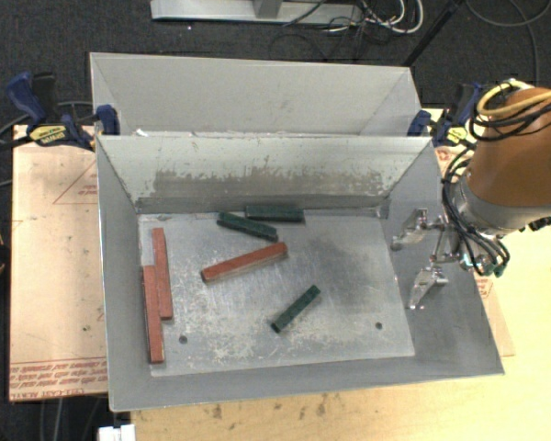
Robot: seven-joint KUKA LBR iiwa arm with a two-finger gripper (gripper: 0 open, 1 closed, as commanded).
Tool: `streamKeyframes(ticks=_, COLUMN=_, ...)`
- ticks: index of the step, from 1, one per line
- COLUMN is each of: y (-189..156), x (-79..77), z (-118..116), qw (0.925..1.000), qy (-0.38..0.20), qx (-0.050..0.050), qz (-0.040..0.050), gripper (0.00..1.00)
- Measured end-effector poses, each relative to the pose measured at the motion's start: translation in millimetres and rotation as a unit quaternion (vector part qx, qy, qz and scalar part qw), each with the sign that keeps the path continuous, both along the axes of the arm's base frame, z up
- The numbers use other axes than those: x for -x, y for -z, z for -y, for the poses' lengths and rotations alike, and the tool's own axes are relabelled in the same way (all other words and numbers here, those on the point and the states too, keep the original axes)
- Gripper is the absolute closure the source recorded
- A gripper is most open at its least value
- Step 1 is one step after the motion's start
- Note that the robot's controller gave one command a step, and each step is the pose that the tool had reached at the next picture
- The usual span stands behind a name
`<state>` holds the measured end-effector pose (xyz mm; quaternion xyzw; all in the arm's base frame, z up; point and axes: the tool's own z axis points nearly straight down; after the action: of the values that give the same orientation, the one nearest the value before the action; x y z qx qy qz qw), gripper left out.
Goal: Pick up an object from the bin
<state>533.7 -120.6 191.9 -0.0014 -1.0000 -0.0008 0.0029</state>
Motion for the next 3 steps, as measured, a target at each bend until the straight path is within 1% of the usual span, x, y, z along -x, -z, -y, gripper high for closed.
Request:
streamKeyframes(ticks=1, y=-3.4, x=-1.8, z=-0.4, qw=1.0000, qy=-0.001, qx=0.001, qz=0.0034, gripper=0.00)
streamKeyframes(ticks=2, y=24.8, x=-17.9, z=-35.7, qw=0.9995, qy=-0.030, qx=0.002, qz=0.0056, gripper=0.00)
streamKeyframes(ticks=3, y=76.1, x=3.9, z=-63.5, qw=0.9999, qy=-0.012, qx=0.000, qz=0.0049, gripper=0.00)
